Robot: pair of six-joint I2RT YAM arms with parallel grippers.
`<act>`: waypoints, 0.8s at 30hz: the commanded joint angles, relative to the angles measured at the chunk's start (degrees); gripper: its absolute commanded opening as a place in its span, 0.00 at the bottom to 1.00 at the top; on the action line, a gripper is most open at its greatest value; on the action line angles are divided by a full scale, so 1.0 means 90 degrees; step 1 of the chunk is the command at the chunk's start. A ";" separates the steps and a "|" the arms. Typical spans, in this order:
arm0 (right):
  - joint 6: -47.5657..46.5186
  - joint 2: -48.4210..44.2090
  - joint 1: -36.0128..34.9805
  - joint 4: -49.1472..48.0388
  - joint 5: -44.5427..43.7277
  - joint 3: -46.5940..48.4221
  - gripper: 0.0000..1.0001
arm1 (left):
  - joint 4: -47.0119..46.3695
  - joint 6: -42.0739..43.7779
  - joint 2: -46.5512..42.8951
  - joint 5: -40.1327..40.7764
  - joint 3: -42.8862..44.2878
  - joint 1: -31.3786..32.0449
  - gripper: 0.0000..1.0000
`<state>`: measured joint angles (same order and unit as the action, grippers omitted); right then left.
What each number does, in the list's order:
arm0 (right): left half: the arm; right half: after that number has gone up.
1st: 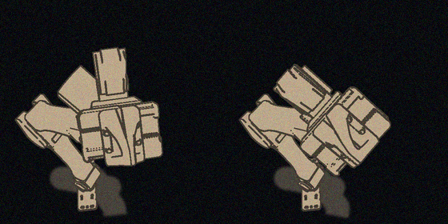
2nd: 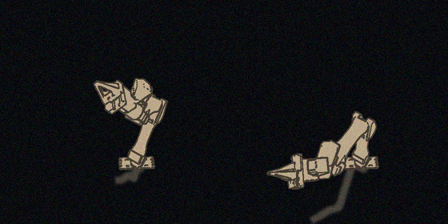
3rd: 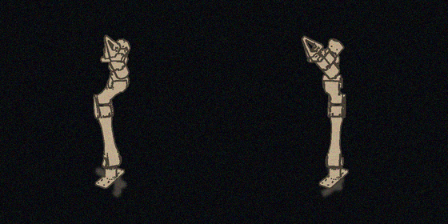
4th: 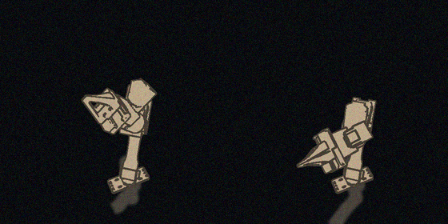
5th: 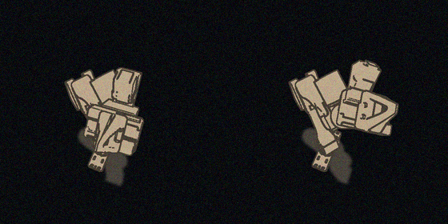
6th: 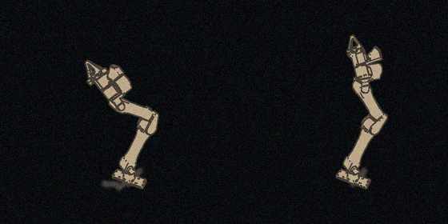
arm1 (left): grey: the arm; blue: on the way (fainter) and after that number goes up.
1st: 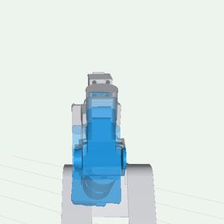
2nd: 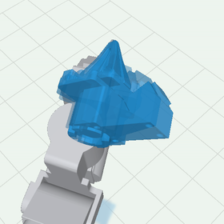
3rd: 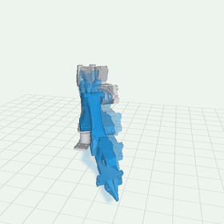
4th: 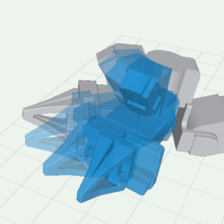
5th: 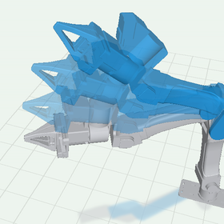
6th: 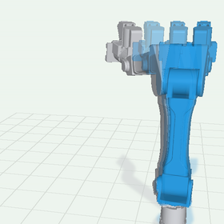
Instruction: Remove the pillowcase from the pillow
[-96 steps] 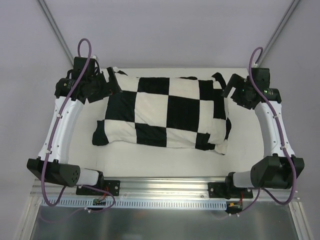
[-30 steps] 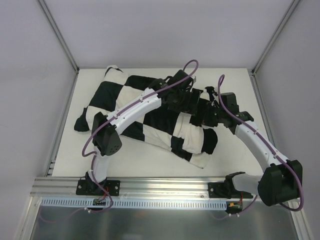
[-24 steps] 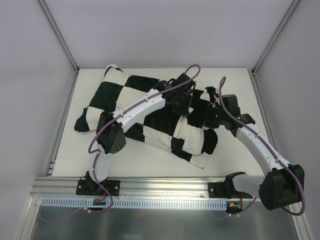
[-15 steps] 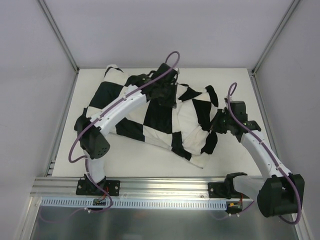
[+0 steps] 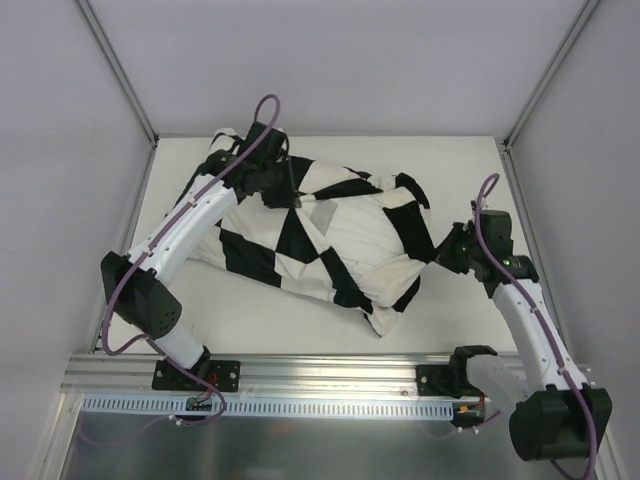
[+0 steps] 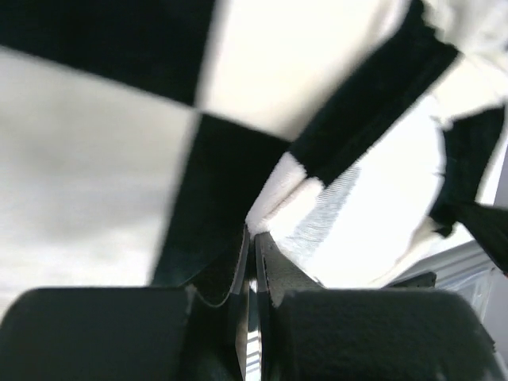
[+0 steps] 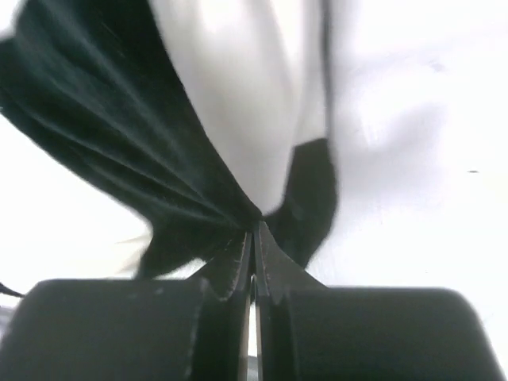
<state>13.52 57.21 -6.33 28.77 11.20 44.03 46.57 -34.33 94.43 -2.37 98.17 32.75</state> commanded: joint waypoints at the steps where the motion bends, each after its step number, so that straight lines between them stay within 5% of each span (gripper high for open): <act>1: -0.0105 -0.0799 0.0497 0.0289 -0.0677 -0.0097 0.01 | -0.0183 -0.0248 -0.1087 0.0001 -0.0662 -0.0912 0.00; 5: -0.0495 -0.0733 0.0430 0.0377 -0.0231 0.0233 0.03 | -0.0652 -0.0277 -0.1294 -0.0487 -0.1239 -0.0973 0.00; 7: -0.0506 -0.0605 -0.0134 0.0270 -0.0363 0.0556 0.27 | -0.0711 -0.0375 -0.1060 -0.0751 -0.1337 -0.0944 0.00; 8: -0.0574 -0.0595 -0.0456 0.0202 -0.0675 0.0683 0.59 | -0.0711 -0.0395 -0.0924 -0.0771 -0.1347 -0.0847 0.00; 11: -0.0691 -0.0274 -0.1434 0.0250 -0.1771 0.1385 0.88 | -0.0808 -0.0444 -0.0815 -0.0782 -0.1347 -0.0594 0.00; 24: -0.1375 0.3349 -0.2090 0.0426 -0.0651 0.4062 0.92 | -0.0906 -0.0493 -0.0737 -0.0947 -0.1259 -0.0299 0.00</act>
<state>3.60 84.47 -24.14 32.32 1.32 76.38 39.42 -37.85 87.90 -10.04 86.30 29.65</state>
